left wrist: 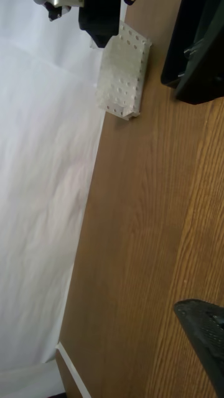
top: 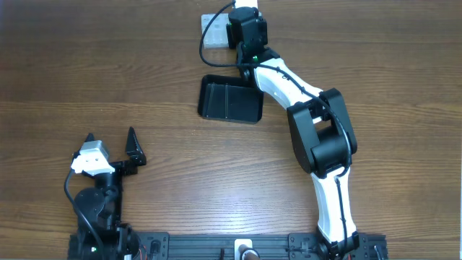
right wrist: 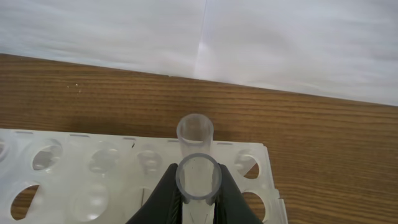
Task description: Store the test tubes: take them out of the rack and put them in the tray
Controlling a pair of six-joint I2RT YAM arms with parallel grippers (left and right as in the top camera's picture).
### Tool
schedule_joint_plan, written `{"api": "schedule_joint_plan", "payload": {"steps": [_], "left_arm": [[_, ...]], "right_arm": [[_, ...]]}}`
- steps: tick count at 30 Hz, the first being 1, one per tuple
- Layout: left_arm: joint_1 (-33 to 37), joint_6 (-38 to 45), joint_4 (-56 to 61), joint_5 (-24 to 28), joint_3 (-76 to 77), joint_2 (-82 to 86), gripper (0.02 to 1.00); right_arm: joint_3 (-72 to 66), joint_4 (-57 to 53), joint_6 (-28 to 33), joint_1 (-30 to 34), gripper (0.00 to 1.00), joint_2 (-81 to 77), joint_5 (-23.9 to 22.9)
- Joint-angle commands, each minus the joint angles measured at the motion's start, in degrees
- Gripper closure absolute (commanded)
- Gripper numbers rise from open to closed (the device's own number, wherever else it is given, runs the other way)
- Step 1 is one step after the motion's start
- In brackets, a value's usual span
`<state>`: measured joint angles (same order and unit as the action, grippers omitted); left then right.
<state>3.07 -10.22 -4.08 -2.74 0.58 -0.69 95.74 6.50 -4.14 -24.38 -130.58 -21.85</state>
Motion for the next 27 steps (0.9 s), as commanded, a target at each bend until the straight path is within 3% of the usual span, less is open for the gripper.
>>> {"api": "schedule_joint_plan", "payload": {"steps": [1, 27], "left_arm": [[0.15, 0.83, -0.04, 0.76, -0.24, 0.37, 0.023], [0.15, 0.83, -0.04, 0.76, -0.24, 0.37, 0.018]], "right_arm": [[1.77, 0.28, 0.59, -0.09, 0.934, 0.28, -0.57], [1.77, -3.08, 0.57, -1.42, 0.956, 10.43, -0.52]]}}
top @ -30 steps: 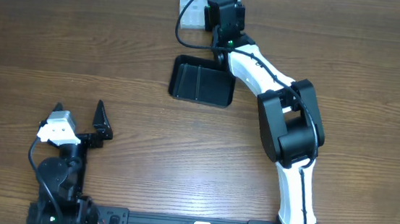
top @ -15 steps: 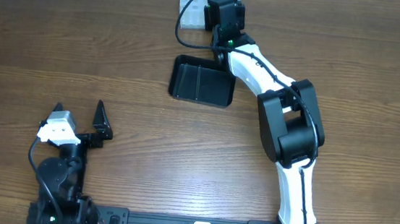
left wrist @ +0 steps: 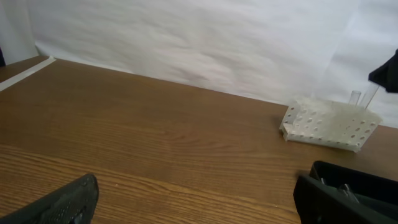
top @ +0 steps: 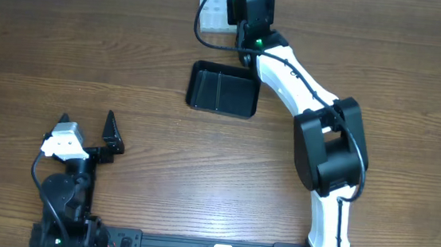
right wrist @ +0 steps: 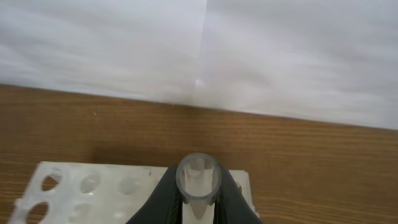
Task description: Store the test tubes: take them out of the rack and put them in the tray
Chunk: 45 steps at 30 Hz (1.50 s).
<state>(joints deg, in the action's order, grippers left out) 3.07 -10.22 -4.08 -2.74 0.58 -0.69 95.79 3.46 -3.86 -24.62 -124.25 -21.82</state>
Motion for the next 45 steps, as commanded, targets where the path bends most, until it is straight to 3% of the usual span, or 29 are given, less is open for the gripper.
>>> {"api": "schedule_joint_plan", "payload": {"steps": [1, 11, 25, 29, 35, 42, 45], "left_arm": [[0.15, 0.83, -0.04, 0.76, -0.24, 0.37, 0.02], [0.15, 0.83, -0.04, 0.76, -0.24, 0.37, 0.02], [0.15, 0.83, -0.04, 0.76, -0.24, 0.37, 0.02], [0.15, 0.83, -0.04, 0.76, -0.24, 0.37, 0.02], [0.15, 0.83, -0.04, 0.76, -0.24, 0.37, 0.018], [0.15, 0.83, -0.04, 0.76, -0.24, 0.37, 0.02], [0.15, 0.83, -0.04, 0.76, -0.24, 0.37, 0.02]], "right_arm": [[1.73, -0.04, 0.28, -1.33, 0.954, 4.5, -0.57], [1.73, -4.9, 0.28, -3.23, 0.956, 10.6, -0.59], [1.73, -42.4, -12.94, -3.43, 0.961, 21.79, 0.13], [1.73, -50.16, -17.55, -3.43, 0.958, 21.97, 3.61], [1.64, -55.56, -29.11, -2.34, 0.93, 21.88, 13.14], [1.64, -56.22, -30.86, -1.2, 0.923, 18.53, 15.04], [1.64, -57.31, -30.88, -0.92, 0.925, 16.06, 18.08]]}}
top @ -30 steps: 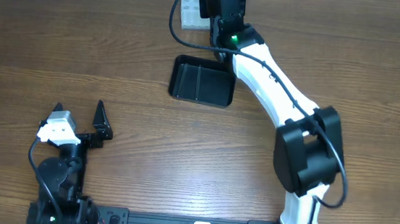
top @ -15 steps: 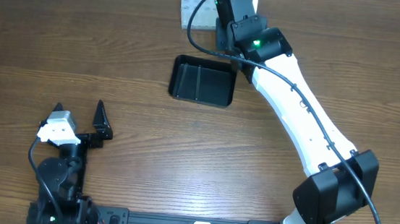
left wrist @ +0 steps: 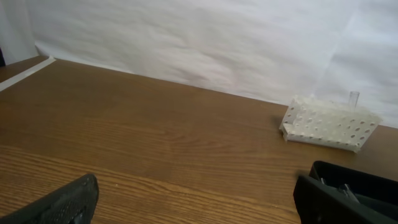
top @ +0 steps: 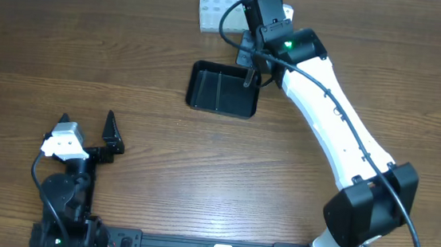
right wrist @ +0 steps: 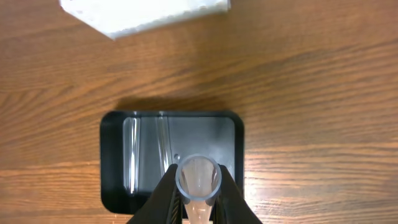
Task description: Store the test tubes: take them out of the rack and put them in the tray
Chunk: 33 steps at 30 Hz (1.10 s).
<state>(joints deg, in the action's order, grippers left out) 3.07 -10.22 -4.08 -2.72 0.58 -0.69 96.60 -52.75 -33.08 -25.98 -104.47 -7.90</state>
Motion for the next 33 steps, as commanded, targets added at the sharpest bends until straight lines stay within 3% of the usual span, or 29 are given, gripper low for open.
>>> {"api": "schedule_joint_plan", "payload": {"steps": [1, 7, 33], "left_arm": [[0.15, 0.83, -0.04, 0.74, -0.24, 0.37, 0.023], [0.15, 0.83, -0.04, 0.74, -0.24, 0.37, 0.023], [0.15, 0.83, -0.04, 0.74, -0.24, 0.37, 0.02]], "right_arm": [[0.83, -1.38, -1.66, 0.46, 0.928, -4.33, 4.96], [0.83, -3.06, -4.2, 0.85, 0.932, -7.3, 8.52], [0.87, -1.46, -4.11, 2.05, 0.934, -13.81, 8.5]]}}
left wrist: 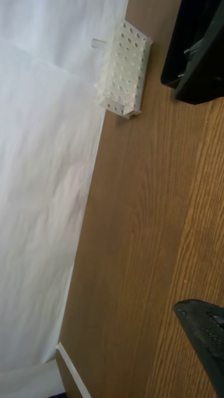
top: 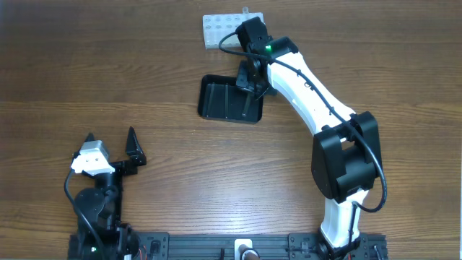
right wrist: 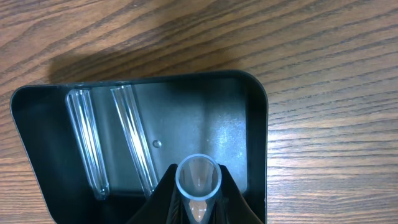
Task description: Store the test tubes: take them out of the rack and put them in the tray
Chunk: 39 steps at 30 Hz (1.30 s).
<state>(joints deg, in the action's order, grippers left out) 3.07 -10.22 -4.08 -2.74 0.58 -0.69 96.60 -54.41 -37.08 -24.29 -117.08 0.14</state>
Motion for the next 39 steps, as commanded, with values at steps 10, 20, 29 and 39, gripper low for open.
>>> {"api": "schedule_joint_plan", "payload": {"steps": [10, 20, 29, 39], "left_arm": [[0.15, 0.83, -0.04, 0.76, -0.24, 0.37, 0.02], [0.15, 0.83, -0.04, 0.76, -0.24, 0.37, 0.02], [0.15, 0.83, -0.04, 0.76, -0.24, 0.37, 0.02], [0.15, 0.83, -0.04, 0.76, -0.24, 0.37, 0.023]], "right_arm": [[0.9, 0.85, 0.52, 0.35, 0.932, -2.99, 0.46], [0.9, 0.85, 0.52, 0.22, 0.932, -4.02, 0.48], [0.92, 0.87, 0.52, -0.02, 0.934, -5.03, 0.48], [0.9, 1.07, 0.52, -0.17, 0.921, -5.75, 0.46]]}}
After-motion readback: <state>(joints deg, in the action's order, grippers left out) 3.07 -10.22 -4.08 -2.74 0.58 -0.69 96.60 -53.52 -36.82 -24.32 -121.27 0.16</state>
